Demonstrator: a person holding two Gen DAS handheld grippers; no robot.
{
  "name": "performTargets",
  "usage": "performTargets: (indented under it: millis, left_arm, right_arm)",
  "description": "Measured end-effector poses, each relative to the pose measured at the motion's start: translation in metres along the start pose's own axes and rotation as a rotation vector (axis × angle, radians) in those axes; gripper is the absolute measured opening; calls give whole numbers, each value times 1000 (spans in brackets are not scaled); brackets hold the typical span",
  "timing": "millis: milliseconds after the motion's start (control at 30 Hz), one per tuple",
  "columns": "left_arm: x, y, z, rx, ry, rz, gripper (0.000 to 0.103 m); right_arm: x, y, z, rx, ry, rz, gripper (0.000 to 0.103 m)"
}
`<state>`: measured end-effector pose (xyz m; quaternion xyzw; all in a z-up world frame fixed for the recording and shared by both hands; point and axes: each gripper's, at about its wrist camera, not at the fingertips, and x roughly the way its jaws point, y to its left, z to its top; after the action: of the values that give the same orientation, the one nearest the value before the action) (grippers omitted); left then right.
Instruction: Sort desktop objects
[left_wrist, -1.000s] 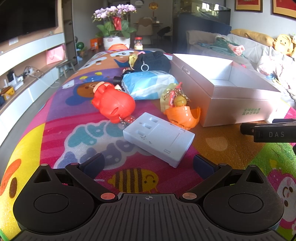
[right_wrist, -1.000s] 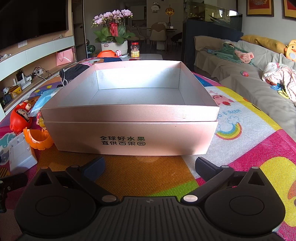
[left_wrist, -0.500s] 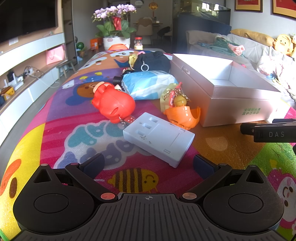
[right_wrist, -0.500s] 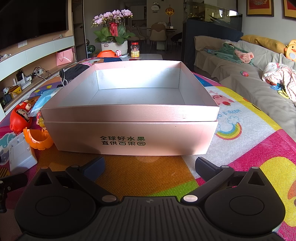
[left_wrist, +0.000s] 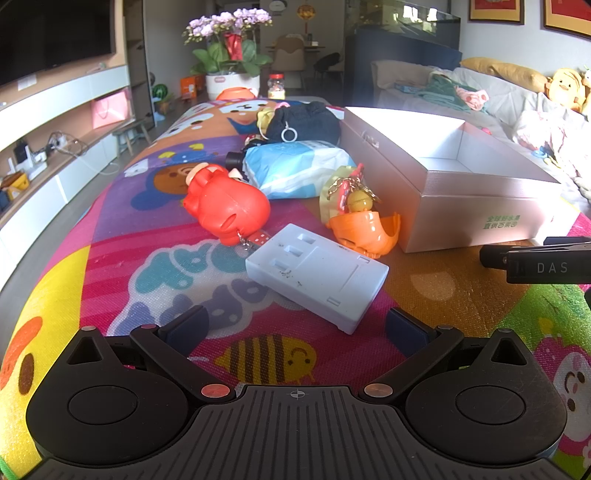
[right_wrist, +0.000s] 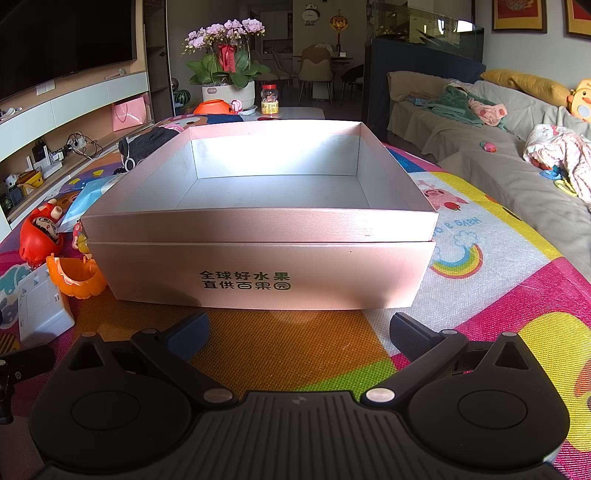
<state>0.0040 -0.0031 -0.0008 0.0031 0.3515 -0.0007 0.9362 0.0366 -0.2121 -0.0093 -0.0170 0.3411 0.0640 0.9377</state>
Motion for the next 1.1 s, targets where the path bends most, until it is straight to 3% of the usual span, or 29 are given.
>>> performTargets:
  millis: [633,833,1000,1100]
  left_arm:
    - [0,0,0,0,0,0,103]
    - [-5,3,-2,7,6,-1,103]
    - [-4,4,1,15,22,-7,103]
    - [-3,5,2,18,24,-10,103]
  right_arm:
    - [0,4,3,5,4,-7,103]
    - [2,0,17,22,140,6,103]
    - [-5,-1,17,-42,193,78,103]
    - [-12,-15,18,43,200,198,103]
